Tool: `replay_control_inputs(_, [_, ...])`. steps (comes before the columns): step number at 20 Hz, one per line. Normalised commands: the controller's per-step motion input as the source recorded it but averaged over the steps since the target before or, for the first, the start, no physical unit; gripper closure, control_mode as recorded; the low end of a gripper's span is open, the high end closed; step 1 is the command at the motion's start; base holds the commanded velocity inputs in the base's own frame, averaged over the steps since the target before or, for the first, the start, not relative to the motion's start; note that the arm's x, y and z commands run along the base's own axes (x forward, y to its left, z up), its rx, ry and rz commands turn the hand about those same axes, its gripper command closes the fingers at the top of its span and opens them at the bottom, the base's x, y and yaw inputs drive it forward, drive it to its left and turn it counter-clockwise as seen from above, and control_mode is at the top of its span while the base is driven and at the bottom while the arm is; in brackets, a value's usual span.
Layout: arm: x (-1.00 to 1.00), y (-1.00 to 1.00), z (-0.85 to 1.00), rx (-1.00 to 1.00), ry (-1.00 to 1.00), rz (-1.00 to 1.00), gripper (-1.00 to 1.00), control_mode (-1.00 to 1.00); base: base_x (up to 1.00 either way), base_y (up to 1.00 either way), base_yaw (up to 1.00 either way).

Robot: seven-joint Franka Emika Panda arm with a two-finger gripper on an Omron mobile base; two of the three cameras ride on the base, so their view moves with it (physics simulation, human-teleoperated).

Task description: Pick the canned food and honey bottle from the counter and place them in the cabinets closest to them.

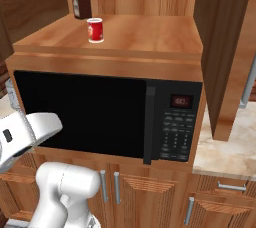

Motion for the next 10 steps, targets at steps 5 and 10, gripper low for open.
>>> replay_control_inputs(5, [0.0,0.0,0.0,0.0,0.0,0.0,-1.0,-1.0,0.0,0.0,0.0])
replay_control_inputs(10, [-0.14,-0.04,-0.02,0.0,0.0,0.0,-1.0,1.0,-0.26,-0.09,0.0])
